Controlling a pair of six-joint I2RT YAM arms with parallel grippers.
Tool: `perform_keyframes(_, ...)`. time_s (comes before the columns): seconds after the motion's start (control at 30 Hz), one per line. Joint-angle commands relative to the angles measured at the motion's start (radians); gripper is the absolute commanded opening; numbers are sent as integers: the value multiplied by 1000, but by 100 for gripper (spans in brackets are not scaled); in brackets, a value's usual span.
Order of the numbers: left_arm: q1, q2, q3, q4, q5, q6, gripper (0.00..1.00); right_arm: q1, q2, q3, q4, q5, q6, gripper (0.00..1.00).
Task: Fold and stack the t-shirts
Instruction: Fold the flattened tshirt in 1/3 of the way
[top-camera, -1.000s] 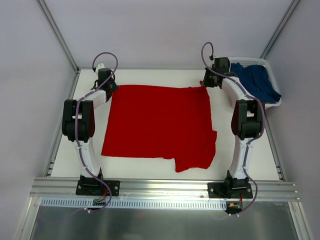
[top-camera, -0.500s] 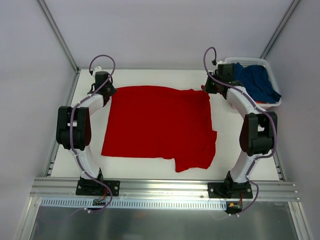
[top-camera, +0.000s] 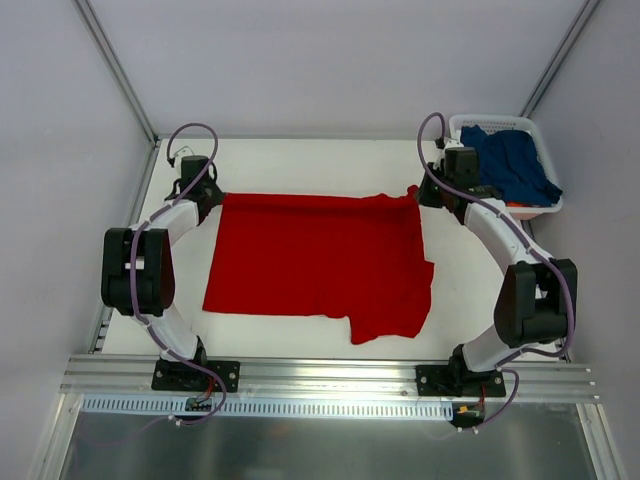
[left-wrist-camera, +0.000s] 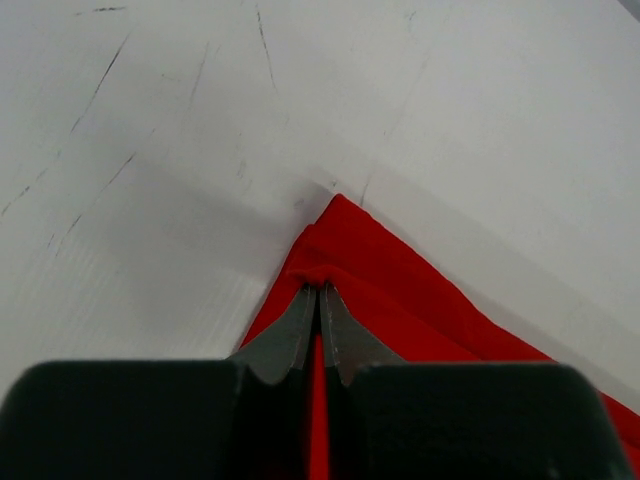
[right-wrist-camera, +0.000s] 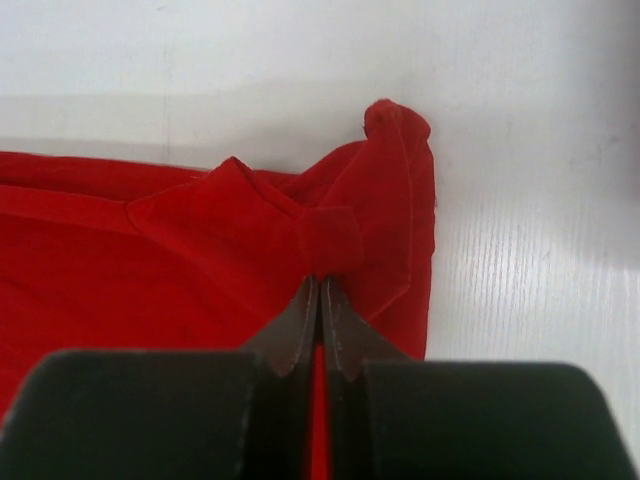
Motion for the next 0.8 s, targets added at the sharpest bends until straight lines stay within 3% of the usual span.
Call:
perform_keyframes(0.0,11,-59,-25,-36,1,-26,0,5,-57,-37,11,26,23,0)
perform_keyframes(0.77,11,-119,-124,-90,24,-42,0,25,-149,-228,20,41,132,1)
